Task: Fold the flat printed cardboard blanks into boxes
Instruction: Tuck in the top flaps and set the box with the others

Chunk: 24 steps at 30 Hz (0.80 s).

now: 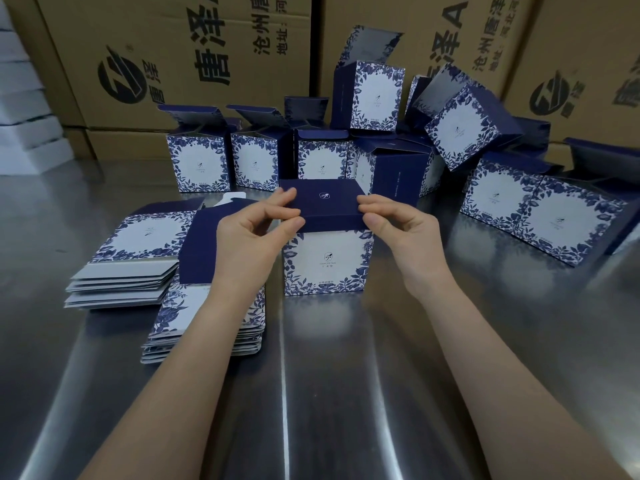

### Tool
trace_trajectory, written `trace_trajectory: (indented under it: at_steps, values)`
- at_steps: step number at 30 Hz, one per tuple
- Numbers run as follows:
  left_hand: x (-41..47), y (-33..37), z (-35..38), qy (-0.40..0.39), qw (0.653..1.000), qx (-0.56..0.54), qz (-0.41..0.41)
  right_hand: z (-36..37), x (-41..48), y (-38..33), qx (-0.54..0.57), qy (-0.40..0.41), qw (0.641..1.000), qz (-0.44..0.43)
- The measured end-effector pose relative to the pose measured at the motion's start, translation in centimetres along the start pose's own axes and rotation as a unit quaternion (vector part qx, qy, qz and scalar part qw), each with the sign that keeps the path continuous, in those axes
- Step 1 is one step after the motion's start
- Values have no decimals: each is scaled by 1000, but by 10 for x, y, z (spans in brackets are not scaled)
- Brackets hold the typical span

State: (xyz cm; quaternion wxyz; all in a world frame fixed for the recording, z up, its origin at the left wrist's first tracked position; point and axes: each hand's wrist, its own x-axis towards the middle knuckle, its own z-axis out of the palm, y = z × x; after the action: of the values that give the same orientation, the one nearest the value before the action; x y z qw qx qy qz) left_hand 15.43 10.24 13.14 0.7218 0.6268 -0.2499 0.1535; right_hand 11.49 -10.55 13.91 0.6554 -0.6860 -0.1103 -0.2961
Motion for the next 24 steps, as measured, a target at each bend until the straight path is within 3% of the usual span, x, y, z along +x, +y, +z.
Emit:
trace_trajectory:
  at_steps: [5,7,9,12,18,24]
  values:
    - [-3,1,-2,-2,999,37,-27,7,-4,-1,-109,44,992,-41]
    - [-3,3,2,13,998,42,-35,13,-9,-3,-249,87,956,-125]
    - [-4,5,7,25,998,47,-33,19,-12,-4,-352,122,898,-232]
    - [-8,8,14,39,997,59,-17,35,-18,-8,-388,115,855,-325]
    - [-14,8,23,40,996,77,12,67,-33,-11,-438,12,854,-280]
    - [-16,2,26,19,999,33,-17,73,-37,-12,-437,3,871,-226]
